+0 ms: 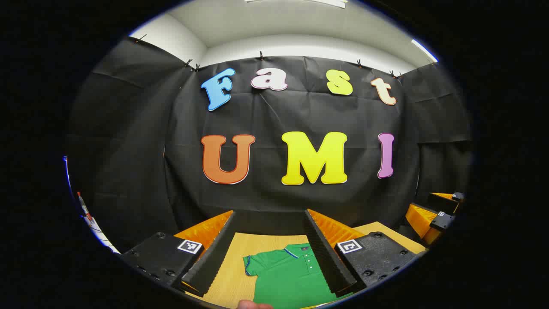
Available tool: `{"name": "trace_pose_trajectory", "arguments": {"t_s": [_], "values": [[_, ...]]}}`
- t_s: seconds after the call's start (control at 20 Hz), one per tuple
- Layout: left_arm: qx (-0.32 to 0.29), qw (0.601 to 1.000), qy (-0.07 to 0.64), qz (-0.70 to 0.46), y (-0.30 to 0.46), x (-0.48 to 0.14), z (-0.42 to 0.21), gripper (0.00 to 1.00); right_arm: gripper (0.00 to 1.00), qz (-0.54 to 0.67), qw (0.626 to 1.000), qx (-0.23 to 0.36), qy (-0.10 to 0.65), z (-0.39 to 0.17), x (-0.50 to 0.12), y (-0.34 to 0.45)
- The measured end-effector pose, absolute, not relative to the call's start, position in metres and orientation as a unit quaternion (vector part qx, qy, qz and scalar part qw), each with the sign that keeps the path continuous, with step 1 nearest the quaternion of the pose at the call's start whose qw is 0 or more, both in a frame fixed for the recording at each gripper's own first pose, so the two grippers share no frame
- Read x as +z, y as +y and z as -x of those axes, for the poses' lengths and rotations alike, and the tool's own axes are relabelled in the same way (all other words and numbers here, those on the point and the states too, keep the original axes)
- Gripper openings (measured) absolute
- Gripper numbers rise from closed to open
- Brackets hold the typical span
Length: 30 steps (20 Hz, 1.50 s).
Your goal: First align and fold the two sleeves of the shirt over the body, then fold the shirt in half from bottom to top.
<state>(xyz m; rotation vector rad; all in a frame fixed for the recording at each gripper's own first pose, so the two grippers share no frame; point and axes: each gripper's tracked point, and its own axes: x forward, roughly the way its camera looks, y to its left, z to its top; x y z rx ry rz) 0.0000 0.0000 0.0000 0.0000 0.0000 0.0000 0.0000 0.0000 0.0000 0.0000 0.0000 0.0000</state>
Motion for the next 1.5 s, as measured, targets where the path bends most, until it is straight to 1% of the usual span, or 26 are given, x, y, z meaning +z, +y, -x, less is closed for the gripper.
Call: {"name": "trace_pose_trajectory", "arguments": {"t_s": [0.4, 0.7, 0.85, 0.95, 1.0, 1.05, 1.2, 1.45, 1.5], "values": [[0.017, 1.0, -0.007, -0.009, 0.01, 0.005, 0.008, 0.98, 0.94, 0.001, 1.0, 0.017, 0.001, 0.002, -0.001, 0.01], [0.018, 1.0, -0.008, -0.013, 0.01, 0.005, 0.007, 0.98, 0.96, -0.002, 1.0, 0.015, 0.0, 0.001, -0.001, 0.008], [0.015, 1.0, -0.011, -0.016, 0.006, 0.007, 0.006, 0.98, 0.95, -0.001, 1.0, 0.014, 0.001, -0.001, -0.003, 0.006], [0.017, 1.0, -0.013, -0.019, 0.008, 0.007, 0.006, 0.98, 0.95, -0.002, 1.0, 0.013, 0.002, -0.002, -0.003, 0.004], [0.017, 1.0, -0.012, -0.018, 0.01, 0.007, 0.005, 1.0, 0.95, -0.002, 1.0, 0.013, 0.002, -0.002, -0.003, 0.005], [0.019, 1.0, -0.011, -0.018, 0.01, 0.007, 0.007, 0.98, 0.95, -0.002, 1.0, 0.014, 0.001, -0.002, -0.002, 0.006], [0.022, 1.0, -0.01, -0.018, 0.013, 0.006, 0.006, 0.98, 0.95, -0.005, 1.0, 0.017, 0.003, -0.006, -0.003, 0.008], [0.008, 1.0, -0.011, -0.02, 0.004, 0.001, 0.006, 0.98, 0.95, -0.001, 1.0, 0.023, 0.01, -0.007, -0.007, 0.006], [0.003, 1.0, -0.01, -0.02, 0.0, -0.002, 0.005, 1.0, 0.94, 0.003, 1.0, 0.02, 0.012, -0.008, -0.009, 0.003]]}}
